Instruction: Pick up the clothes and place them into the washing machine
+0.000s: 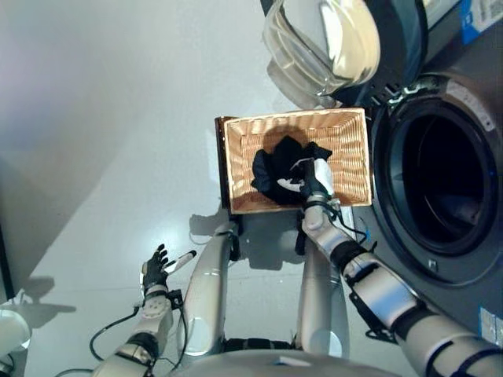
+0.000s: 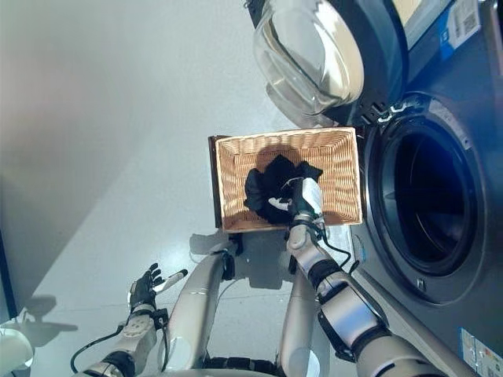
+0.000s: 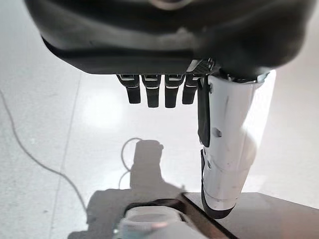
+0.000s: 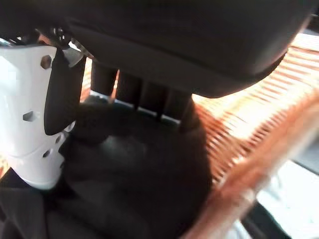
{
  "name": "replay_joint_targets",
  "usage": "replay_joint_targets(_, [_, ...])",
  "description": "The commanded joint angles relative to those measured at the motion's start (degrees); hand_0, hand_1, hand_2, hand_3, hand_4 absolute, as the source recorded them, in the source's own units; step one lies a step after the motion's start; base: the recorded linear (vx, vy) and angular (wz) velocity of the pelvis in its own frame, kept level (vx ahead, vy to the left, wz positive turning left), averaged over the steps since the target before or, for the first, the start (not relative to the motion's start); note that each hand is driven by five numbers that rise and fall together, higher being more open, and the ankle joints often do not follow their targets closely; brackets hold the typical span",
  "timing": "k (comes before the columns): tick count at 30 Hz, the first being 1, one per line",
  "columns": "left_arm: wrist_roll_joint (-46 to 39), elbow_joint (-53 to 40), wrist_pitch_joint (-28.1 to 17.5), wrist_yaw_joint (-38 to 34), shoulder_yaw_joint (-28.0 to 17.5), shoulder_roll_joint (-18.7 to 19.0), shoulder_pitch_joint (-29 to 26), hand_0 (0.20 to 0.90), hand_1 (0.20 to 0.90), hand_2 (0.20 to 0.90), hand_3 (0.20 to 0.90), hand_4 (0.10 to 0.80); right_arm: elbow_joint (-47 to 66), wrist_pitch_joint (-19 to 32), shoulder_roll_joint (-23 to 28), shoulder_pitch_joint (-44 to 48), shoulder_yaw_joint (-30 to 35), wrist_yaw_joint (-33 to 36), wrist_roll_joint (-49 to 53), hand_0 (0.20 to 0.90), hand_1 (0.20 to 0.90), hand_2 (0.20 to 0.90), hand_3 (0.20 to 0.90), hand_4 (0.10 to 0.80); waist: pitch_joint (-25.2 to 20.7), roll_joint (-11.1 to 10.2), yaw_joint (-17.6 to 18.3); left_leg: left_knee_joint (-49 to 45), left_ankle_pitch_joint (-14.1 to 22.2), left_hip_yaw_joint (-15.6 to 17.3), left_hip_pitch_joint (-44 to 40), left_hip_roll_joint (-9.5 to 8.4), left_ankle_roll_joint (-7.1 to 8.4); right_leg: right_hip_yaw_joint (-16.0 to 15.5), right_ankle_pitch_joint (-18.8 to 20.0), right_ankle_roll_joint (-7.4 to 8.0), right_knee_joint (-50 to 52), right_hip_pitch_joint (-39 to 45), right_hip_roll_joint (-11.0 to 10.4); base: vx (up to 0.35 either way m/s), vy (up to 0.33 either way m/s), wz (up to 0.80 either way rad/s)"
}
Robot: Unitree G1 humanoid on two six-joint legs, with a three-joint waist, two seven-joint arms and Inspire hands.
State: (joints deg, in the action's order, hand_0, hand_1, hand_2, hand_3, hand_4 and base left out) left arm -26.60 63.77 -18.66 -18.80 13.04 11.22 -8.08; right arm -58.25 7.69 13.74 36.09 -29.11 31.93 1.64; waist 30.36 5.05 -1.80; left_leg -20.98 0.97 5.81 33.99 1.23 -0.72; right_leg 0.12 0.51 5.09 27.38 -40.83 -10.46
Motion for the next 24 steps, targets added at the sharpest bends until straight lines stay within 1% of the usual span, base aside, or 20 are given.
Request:
replay_joint_targets(1, [-0.97, 1.65, -0.9, -0.96, -2.04, -0.29, 4.13, 0.9, 0.9, 0.9, 0.9, 0.8, 9.58, 5.72, 2.11, -1.2, 2.1, -0.68, 2.74, 0.2, 0.2, 0.2, 0.2, 0.3, -0.57, -1.5, 1.71, -0.28, -0.73, -1.13, -1.82, 0.48, 3.84, 0.66, 5.69, 1.63, -5.47, 5.53, -2.24, 0.068, -0.031, -0.01])
replay_joint_targets(6, [-1.47, 1.43, -0.95, 0.34, -3.43, -0.19, 4.76, 0.9, 0.9, 0.9, 0.9, 0.8, 14.26, 8.88, 3.27, -6.07, 6.09, -4.21, 10.5, 0.2, 0.2, 0.2, 0.2, 0.3, -0.57, -2.95, 2.08, 3.92, -2.0, -1.26, -7.32, 0.85, 4.18, -0.59, 6.69, 2.33, -9.72, 11.1, -2.53, 0.06, -0.035, -0.04])
replay_joint_targets(8, [-1.81, 1.77, -0.91, 0.94, -3.88, -0.27, 4.78, 0.9, 0.9, 0.9, 0.9, 0.8, 13.66, 10.27, 3.03, -7.18, 7.69, -6.09, 15.21, 0.2, 0.2, 0.2, 0.2, 0.3, -0.57, -3.24, 2.02, 6.1, -2.74, -1.32, -9.58, 0.98, 4.38, -1.13, 7.25, 2.64, -11.7, 13.27, -2.68, 0.029, -0.017, 0.0])
replay_joint_targets(9, [-1.82, 1.76, -0.91, 0.94, -3.91, -0.26, 4.73, 0.9, 0.9, 0.9, 0.9, 0.8, 13.66, 10.27, 3.03, -7.12, 7.7, -6.1, 15.22, 0.2, 0.2, 0.2, 0.2, 0.3, -0.57, -3.26, 2.06, 6.32, -3.02, -1.33, -9.55, 0.93, 4.37, -1.16, 7.48, 2.63, -11.9, 13.25, -2.71, 0.055, -0.024, -0.04])
replay_joint_targets(10, [-2.51, 2.27, -0.63, 1.66, -4.39, -0.28, 4.63, 0.9, 0.9, 0.9, 0.9, 0.8, 13.93, 11.39, 2.77, -8.4, 9.38, -8.2, 20.41, 0.2, 0.2, 0.2, 0.2, 0.3, -0.57, -3.57, 2.04, 7.92, -3.32, -1.18, -11.82, 1.26, 4.57, -1.39, 7.74, 2.93, -13.26, 15.26, -2.66, 0.029, -0.018, -0.06])
replay_joint_targets(11, [-2.51, 2.27, -0.63, 1.66, -4.41, -0.27, 4.58, 0.9, 0.9, 0.9, 0.9, 0.8, 13.93, 11.39, 2.77, -8.35, 9.39, -8.21, 20.42, 0.2, 0.2, 0.2, 0.2, 0.3, -0.58, -3.6, 2.07, 8.13, -3.59, -1.19, -11.79, 1.21, 4.57, -1.41, 7.98, 2.92, -13.48, 15.25, -2.69, 0.052, -0.023, -0.08])
replay_joint_targets(12, [-2.67, 2.33, -0.55, 2.01, -4.58, -0.34, 4.57, 0.9, 0.9, 0.9, 0.9, 0.8, 13.65, 11.92, 2.55, -8.76, 9.97, -9.24, 22.6, 0.2, 0.2, 0.2, 0.2, 0.3, -0.73, -3.74, 2.02, 8.81, -3.83, -1.17, -12.65, 1.35, 4.63, -1.62, 8.21, 3.06, -14.09, 16.06, -2.75, 0.054, -0.012, -0.08])
replay_joint_targets(13, [-3.21, 3.07, -0.35, 2.85, -5.33, -0.29, 4.72, 0.9, 0.9, 0.9, 0.9, 0.8, 13.86, 12.62, 2.38, -10.15, 11.09, -11.74, 27.17, 0.2, 0.2, 0.2, 0.2, 0.3, -1.61, -4.05, 1.95, 10.43, -4.37, -1.09, -14.07, 1.4, 4.82, -2.01, 8.58, 3.29, -15.41, 17.29, -2.75, 0.077, -0.022, -0.07])
replay_joint_targets(15, [-3.87, 3.31, -0.22, 3.72, -5.79, -0.29, 4.88, 0.9, 0.9, 0.9, 0.9, 0.8, 14.05, 13.35, 2.12, -11.22, 12.08, -14.85, 32.76, 0.2, 0.2, 0.2, 0.2, 0.3, -2.38, -4.26, 1.89, 11.79, -4.79, -1.01, -15.26, 1.36, 5.02, -2.43, 8.88, 3.48, -16.52, 18.44, -2.83, 0.056, -0.009, -0.05])
replay_joint_targets(16, [-3.88, 3.31, -0.22, 3.74, -5.77, -0.28, 4.9, 0.9, 0.9, 0.9, 0.9, 0.8, 14.02, 13.38, 2.15, -11.24, 12.09, -14.94, 32.85, 0.2, 0.2, 0.2, 0.2, 0.3, -2.35, -4.26, 1.88, 11.87, -4.82, -1.01, -15.36, 1.35, 5.02, -2.43, 8.89, 3.49, -16.57, 18.52, -2.83, 0.046, 0.005, -0.03])
replay_joint_targets(20, [-5.01, 4.11, 0.35, 5.66, -6.84, -0.26, 5.1, 0.9, 0.9, 0.9, 0.9, 0.8, 14.3, 14.32, 1.04, -13.94, 14.99, -21.39, 45.46, 0.2, 0.2, 0.2, 0.2, 0.3, -3.67, -4.51, 1.84, 13.05, -5.02, -1.1, -17.34, 1.62, 5.26, -2.58, 8.75, 3.72, -17.06, 20.17, -2.88, 0.048, -0.004, -0.02])
replay_joint_targets(23, [-5.38, 4.72, 0.92, 7.15, -7.74, -0.34, 5.27, 0.9, 0.9, 0.9, 0.9, 0.8, 15.94, 13.92, 0.79, -17.24, 16.64, -26.98, 54.4, 0.2, 0.2, 0.2, 0.2, 0.3, -4.7, -4.82, 2.08, 12.9, -4.78, -1.26, -18.66, 1.95, 5.51, -2.53, 8.44, 3.83, -17.35, 21.59, -2.84, 0.064, -0.002, 0.0])
replay_joint_targets(24, [-5.54, 4.89, 1.04, 7.58, -7.95, -0.38, 5.4, 0.9, 0.9, 0.9, 0.9, 0.8, 16.5, 13.81, 1.01, -18.11, 16.77, -27.92, 55.03, 0.2, 0.2, 0.2, 0.2, 0.3, -4.97, -4.92, 2.14, 12.93, -4.73, -1.15, -18.97, 2.06, 5.56, -2.48, 8.41, 3.82, -17.4, 21.84, -2.77, 0.071, 0.013, -0.04])
